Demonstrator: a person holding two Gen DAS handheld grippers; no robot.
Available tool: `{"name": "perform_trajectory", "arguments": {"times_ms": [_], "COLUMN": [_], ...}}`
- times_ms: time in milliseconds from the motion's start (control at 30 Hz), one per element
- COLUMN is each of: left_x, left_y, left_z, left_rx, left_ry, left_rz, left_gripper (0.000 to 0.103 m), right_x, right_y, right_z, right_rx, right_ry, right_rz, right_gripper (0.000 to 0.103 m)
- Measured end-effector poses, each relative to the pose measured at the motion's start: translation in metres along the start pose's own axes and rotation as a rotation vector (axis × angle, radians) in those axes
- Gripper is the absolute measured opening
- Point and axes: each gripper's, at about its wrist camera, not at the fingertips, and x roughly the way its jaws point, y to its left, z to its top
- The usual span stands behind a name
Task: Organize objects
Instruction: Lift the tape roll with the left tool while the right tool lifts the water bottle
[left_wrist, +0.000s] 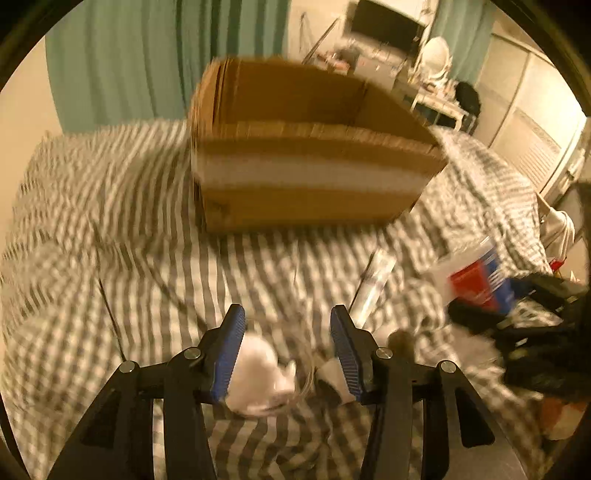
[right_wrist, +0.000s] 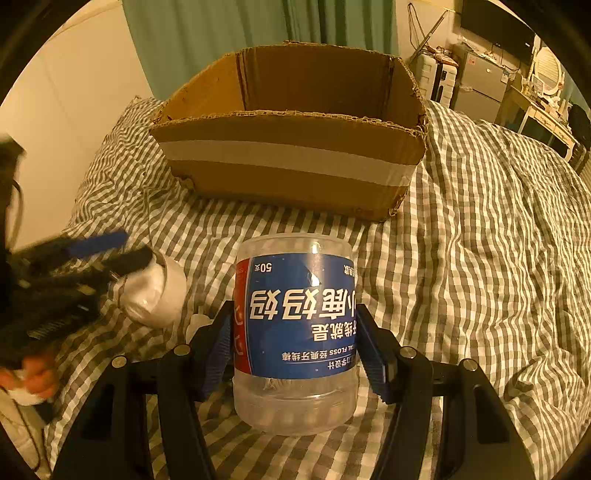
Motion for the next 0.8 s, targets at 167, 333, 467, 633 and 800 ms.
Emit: {"name": "perform_trajectory", "arguments": {"times_ms": [167, 333, 467, 633, 800], "left_x": [0.026, 0.018, 0.011, 0.014, 0.035], "left_y": [0.011, 0.009, 0.000, -0.001, 0.007], "left_z": [-0.017, -0.024, -0.026, -0.026, -0.031], "left_rx": [-0.014, -0.014, 0.042, 0.057, 0.004], "left_ry": [0.060, 0.057, 0.014, 0.021, 0.095], "left_rz": [0.065, 0.055, 0.109, 0.113, 0.091], "left_gripper": [0.052, 0.076, 0.096, 0.096, 0.096], "right_x": [0.002, 0.004, 0.004, 0.004, 0.008], "right_y": [0.000, 0.002, 0.003, 0.002, 0.003], "right_z": [0.000, 0.000, 0.000, 0.001, 0.000], "right_rx": [-0.004, -0.020, -0.022, -0.016, -0.022], "right_ry": [0.009, 0.019, 0.023, 0.028, 0.038], "right_rz": [0.002, -0.003, 0.004, 0.015, 0.013], "right_gripper": [0.062, 0.062, 0.062, 0.062, 0.062]}}
